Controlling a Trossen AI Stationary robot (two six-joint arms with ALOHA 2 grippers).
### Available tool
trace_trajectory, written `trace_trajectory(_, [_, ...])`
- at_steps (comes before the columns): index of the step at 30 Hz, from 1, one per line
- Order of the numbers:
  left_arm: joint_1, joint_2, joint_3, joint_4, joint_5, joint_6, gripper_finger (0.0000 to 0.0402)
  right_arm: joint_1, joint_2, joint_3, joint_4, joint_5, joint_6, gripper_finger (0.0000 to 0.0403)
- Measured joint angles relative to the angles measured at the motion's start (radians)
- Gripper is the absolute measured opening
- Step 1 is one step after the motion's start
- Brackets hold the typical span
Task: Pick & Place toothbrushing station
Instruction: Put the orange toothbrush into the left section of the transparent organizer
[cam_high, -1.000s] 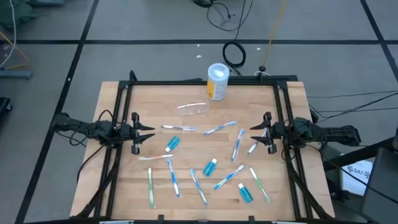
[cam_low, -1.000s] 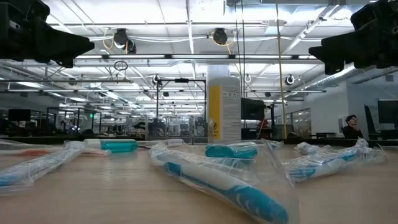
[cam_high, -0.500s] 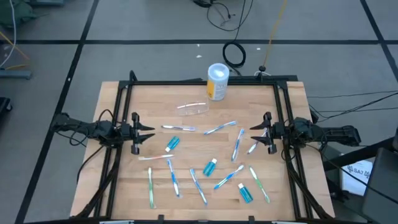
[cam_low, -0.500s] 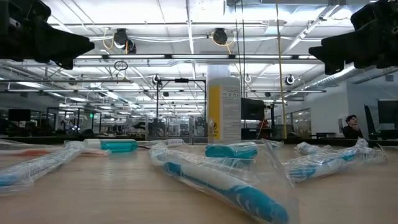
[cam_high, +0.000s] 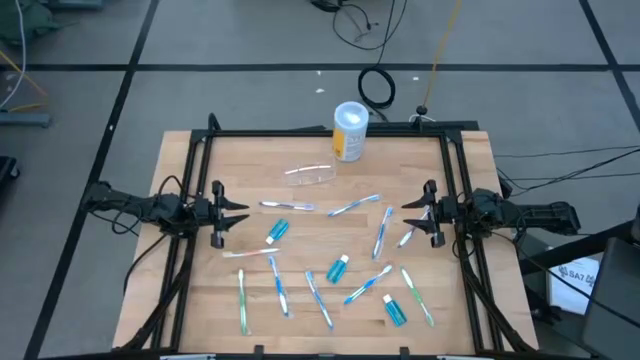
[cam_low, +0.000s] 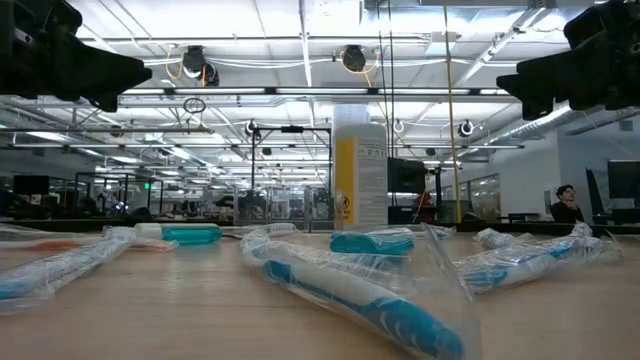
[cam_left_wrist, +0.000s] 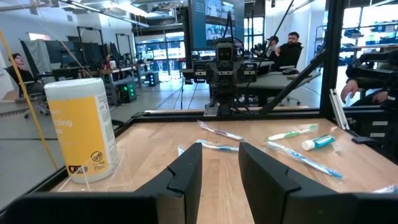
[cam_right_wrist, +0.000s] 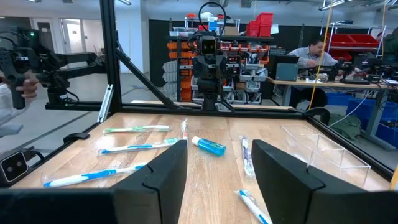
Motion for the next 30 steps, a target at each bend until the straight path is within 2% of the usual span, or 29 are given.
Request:
trace_trajectory(7, [0.000, 0.000, 0.000, 0.001, -0.004, 0.000, 0.0113, 0.000, 0.000, 0.000, 0.006, 0.000, -0.002, 0.0171])
trace_trajectory(9, [0.000, 0.000, 0.000, 0.002, -0.007, -0.004, 0.0113, 0.000, 0.000, 0.000, 0.016, 0.000, -0.046, 0.0171])
trace_trajectory(12, [0.000, 0.000, 0.000, 0.005, -0.009, -0.059, 0.0113, 0.000, 0.000, 0.000, 0.024, 0.000, -0.070, 0.0171])
trace_trajectory(18, [0.000, 0.000, 0.001, 0.128, -0.009, -0.098, 0.0113, 0.000, 0.005, 0.000, 0.157, 0.000, -0.070, 0.0171])
trace_trajectory(22, [0.000, 0.009, 0.012, 0.132, -0.009, -0.140, 0.0113, 0.000, 0.005, 0.000, 0.184, 0.000, -0.011, 0.0171])
trace_trajectory(28, [0.000, 0.078, 0.013, 0.126, -0.079, -0.150, 0.0113, 0.000, 0.007, 0.000, 0.187, 0.005, -0.015, 0.0171])
trace_trajectory(30, [0.000, 0.115, 0.029, 0.123, -0.104, -0.150, 0.0113, 0.000, 0.008, 0.000, 0.212, 0.044, -0.047, 0.0171])
